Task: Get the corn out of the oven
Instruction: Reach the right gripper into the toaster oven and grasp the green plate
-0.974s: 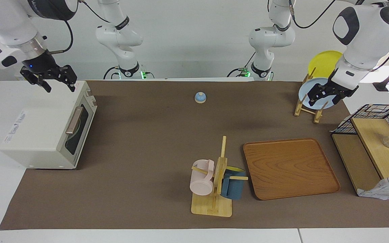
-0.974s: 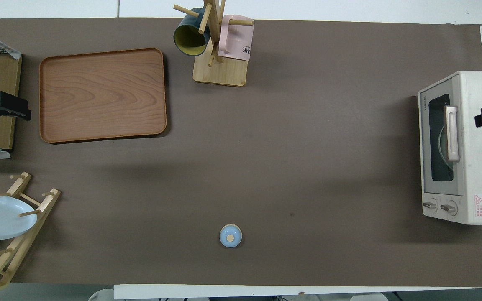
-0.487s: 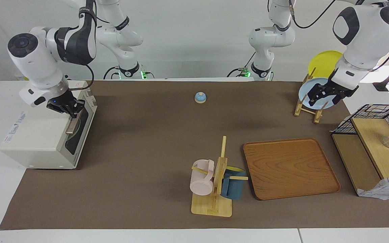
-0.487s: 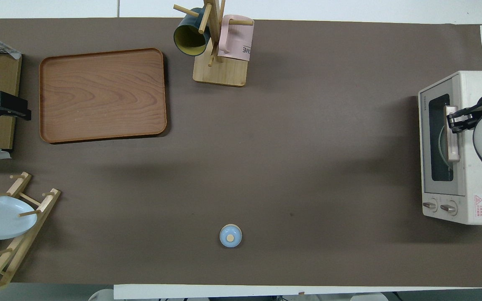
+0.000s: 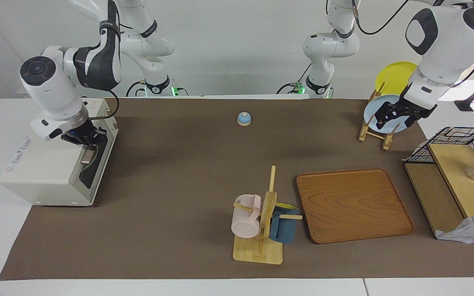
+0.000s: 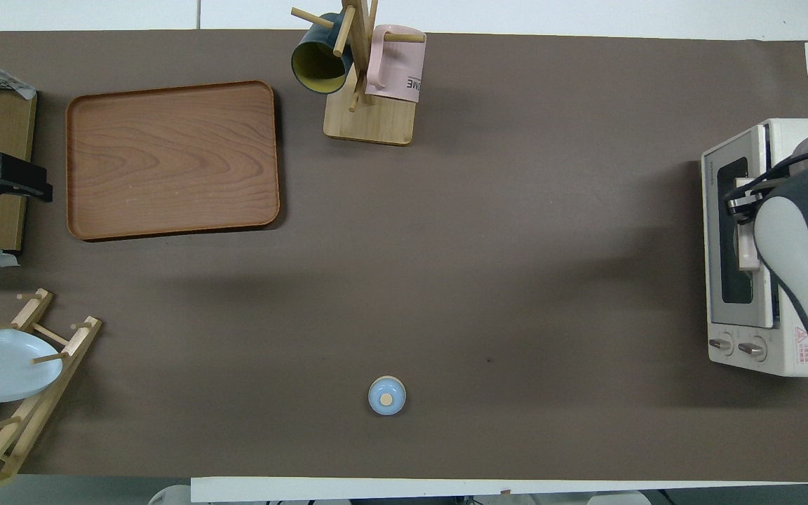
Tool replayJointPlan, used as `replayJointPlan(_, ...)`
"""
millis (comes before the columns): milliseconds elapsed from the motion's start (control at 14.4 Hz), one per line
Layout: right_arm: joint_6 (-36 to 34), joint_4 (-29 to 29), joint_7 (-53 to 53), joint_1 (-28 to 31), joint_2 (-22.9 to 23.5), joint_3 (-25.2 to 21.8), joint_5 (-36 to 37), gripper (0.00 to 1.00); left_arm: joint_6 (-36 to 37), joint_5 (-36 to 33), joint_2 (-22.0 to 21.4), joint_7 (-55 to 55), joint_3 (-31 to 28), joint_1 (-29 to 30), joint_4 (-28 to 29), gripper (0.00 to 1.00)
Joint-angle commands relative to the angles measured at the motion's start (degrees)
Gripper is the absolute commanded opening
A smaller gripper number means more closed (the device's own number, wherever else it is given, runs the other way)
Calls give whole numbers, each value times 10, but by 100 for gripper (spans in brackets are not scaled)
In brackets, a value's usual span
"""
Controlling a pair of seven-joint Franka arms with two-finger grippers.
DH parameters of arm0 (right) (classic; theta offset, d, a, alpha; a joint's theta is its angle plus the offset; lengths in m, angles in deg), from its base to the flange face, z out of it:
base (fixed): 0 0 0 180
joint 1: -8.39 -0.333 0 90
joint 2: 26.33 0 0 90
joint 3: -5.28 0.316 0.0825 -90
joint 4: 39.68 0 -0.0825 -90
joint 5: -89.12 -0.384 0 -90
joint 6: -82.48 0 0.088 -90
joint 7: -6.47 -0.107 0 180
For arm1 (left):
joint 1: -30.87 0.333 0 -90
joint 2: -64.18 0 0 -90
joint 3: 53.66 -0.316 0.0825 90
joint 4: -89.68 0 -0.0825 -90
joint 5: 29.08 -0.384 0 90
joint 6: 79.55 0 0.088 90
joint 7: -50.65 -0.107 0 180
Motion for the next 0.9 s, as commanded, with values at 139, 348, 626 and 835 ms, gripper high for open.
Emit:
replayJointPlan(139, 146, 49, -97, -57, 80, 0, -1, 0, -3, -2, -4, -8, 1, 3, 1, 100)
replayJointPlan(348, 180, 45, -130, -77, 113, 0, -2, 0, -3, -1, -4, -8, 1, 3, 1, 100)
replayJointPlan(626, 132, -33, -185, -121, 123, 13, -28, 58, -3, -1, -4, -8, 1, 3, 1, 100)
replayJointPlan(835, 65, -43, -182, -93, 87, 11, -32, 64, -3, -1, -4, -8, 1, 3, 1, 100)
